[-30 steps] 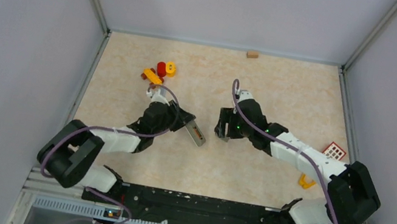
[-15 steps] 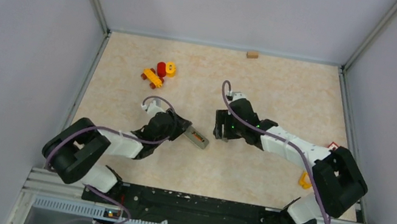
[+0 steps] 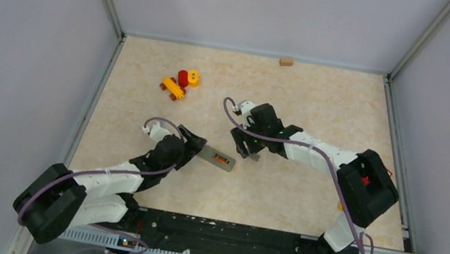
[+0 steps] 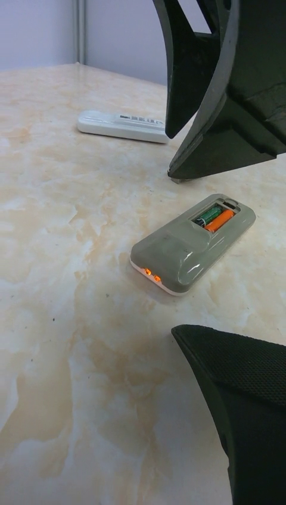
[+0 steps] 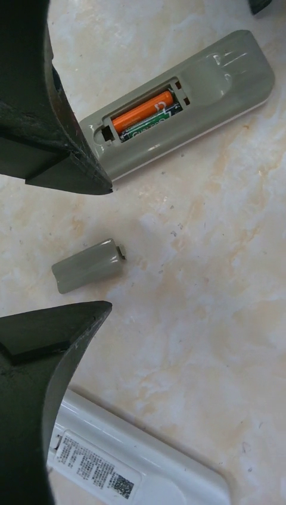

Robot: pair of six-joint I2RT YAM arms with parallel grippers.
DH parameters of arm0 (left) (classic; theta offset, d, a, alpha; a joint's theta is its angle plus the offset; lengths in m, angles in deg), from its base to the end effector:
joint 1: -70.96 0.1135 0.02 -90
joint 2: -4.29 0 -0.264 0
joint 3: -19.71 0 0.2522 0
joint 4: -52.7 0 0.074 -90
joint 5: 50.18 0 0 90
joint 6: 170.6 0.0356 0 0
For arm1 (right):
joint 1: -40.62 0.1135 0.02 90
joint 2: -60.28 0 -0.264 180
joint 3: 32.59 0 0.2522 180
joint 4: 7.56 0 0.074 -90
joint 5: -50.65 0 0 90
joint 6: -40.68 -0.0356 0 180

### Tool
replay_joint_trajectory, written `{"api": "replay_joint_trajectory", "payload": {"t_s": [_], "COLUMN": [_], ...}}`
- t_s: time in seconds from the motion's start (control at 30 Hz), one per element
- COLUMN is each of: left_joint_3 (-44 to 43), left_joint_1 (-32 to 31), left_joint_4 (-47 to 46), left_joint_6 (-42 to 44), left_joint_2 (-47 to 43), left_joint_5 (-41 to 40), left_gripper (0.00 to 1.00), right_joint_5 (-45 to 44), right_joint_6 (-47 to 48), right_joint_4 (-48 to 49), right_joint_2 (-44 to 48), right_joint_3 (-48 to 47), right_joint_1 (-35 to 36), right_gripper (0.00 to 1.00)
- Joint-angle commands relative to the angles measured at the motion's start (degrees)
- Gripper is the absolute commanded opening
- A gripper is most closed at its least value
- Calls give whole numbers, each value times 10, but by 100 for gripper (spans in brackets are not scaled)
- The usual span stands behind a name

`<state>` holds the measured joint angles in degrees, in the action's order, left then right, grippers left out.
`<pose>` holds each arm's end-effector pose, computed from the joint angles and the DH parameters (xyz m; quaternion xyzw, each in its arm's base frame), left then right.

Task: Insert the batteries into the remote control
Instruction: Place the remote control at the center of the board, then pick up the battery cover at the center of the board.

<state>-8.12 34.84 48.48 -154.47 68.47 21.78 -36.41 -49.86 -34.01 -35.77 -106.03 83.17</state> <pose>0.1676 -0.1087 0.1443 -0.3514 0.7933 -0.3127 0.3865 0.2584 0.2397 0.1963 -0.3441 0.8711 0.1507 0.3163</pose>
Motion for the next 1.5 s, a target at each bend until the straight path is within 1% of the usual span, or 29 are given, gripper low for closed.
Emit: {"api": "replay_joint_trajectory", "payload": {"t_s": [0.0, 0.13, 0.27, 0.47, 0.57, 0.6, 0.67, 0.73, 0.83, 0.9, 1.0, 1.1, 1.13, 1.23, 1.37, 1.43, 1.47], "left_joint_3": [-7, -21, -37, -56, -58, -57, -56, -55, -52, -52, -60, -71, -75, -90, -118, -134, -144], "left_joint_1": [-2, -1, 0, 3, 12, 16, 26, 32, 38, 42, 44, 45, 45, 45, 45, 45, 45], "left_joint_4": [98, 153, 172, 158, 137, 127, 108, 94, 69, 49, 16, -15, -25, -62, -106, -115, -114], "left_joint_6": [-4, 10, 41, 100, 120, 126, 138, 149, 167, 186, 217, 247, 254, 275, 306, 328, 333], "left_joint_2": [-50, -91, -125, -150, -150, -149, -146, -144, -142, -141, -133, -121, -117, -94, -56, -35, -25], "left_joint_5": [-46, -70, -92, -88, -60, -48, -24, -7, 12, 34, 68, 105, 117, 167, 266, 311, 319], "left_gripper": [96, 99, 99, 99, 99, 99, 99, 99, 99, 99, 99, 99, 99, 97, 95, 93, 92], "right_joint_5": [34, 25, 20, 15, 13, 14, 11, 6, -12, -12, -7, 1, 6, 20, 39, 47, 52], "right_joint_6": [104, 136, 148, 160, 165, 165, 159, 146, 102, 46, -70, -230, -305, -455, -653, -738, -776], "right_joint_4": [-40, -82, -94, -111, -122, -126, -136, -137, -110, -86, -42, -21, -13, 42, 142, 176, 187], "right_joint_2": [-29, -56, -74, -101, -119, -123, -131, -131, -115, -94, -52, -7, 10, 61, 112, 127, 131], "right_joint_3": [-49, -75, -85, -103, -117, -121, -132, -140, -132, -124, -107, -95, -89, -48, 26, 53, 66], "right_joint_1": [-5, -5, -5, -6, -9, -11, -15, -19, -28, -40, -57, -76, -81, -83, -83, -83, -82], "right_gripper": [66, 60, 56, 50, 46, 43, 31, 21, 16, 16, 16, 16, 16, 17, 17, 16, 15]}}
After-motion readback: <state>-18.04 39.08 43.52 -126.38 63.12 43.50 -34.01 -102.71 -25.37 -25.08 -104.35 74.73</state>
